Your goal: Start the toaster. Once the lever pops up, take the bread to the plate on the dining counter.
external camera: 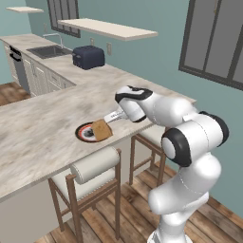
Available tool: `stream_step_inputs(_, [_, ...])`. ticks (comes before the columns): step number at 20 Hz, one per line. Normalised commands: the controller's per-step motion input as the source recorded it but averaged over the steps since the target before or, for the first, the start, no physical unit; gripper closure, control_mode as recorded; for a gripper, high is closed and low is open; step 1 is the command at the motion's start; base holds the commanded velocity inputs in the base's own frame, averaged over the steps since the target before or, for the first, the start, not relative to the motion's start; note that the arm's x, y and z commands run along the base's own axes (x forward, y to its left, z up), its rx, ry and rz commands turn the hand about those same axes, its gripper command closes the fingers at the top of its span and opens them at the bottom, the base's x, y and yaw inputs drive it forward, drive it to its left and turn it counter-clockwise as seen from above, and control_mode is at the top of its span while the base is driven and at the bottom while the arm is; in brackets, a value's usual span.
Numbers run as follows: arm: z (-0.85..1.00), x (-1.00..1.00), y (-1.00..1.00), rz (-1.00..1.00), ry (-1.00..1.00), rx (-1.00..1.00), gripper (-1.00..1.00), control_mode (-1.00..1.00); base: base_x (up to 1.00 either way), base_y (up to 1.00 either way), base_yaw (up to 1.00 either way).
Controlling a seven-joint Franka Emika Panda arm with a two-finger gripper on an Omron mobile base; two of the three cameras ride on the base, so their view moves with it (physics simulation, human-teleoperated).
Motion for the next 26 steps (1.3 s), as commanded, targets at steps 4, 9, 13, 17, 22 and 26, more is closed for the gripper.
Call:
stream_step_inputs(4, [-0.05,0.16,0.14,0.0,0.0,0.0,1.0,-1.0,0.0,0.0,0.0])
stream_step_inputs(9, [-0.08,0.15,0.11,0.0,0.0,0.0,1.0,-1.0,0.0,0.0,0.0])
stream_step_inputs(13, [-0.08,0.16,0.03,0.0,0.0,0.0,1.0,-1.0,0.0,0.0,0.0])
stream_step_inputs(17, [-0.06,0.18,0.0,0.0,0.0,0.0,1.0,-1.0,0.0,0.0,0.0])
stream_step_inputs(22, [-0.07,0.16,0.0,0.0,0.0,0.0,1.0,-1.0,0.0,0.0,0.0])
stream_step_inputs(26, [-0.1,0.13,0.0,0.0,0.0,0.0,1.0,-1.0,0.0,0.0,0.0])
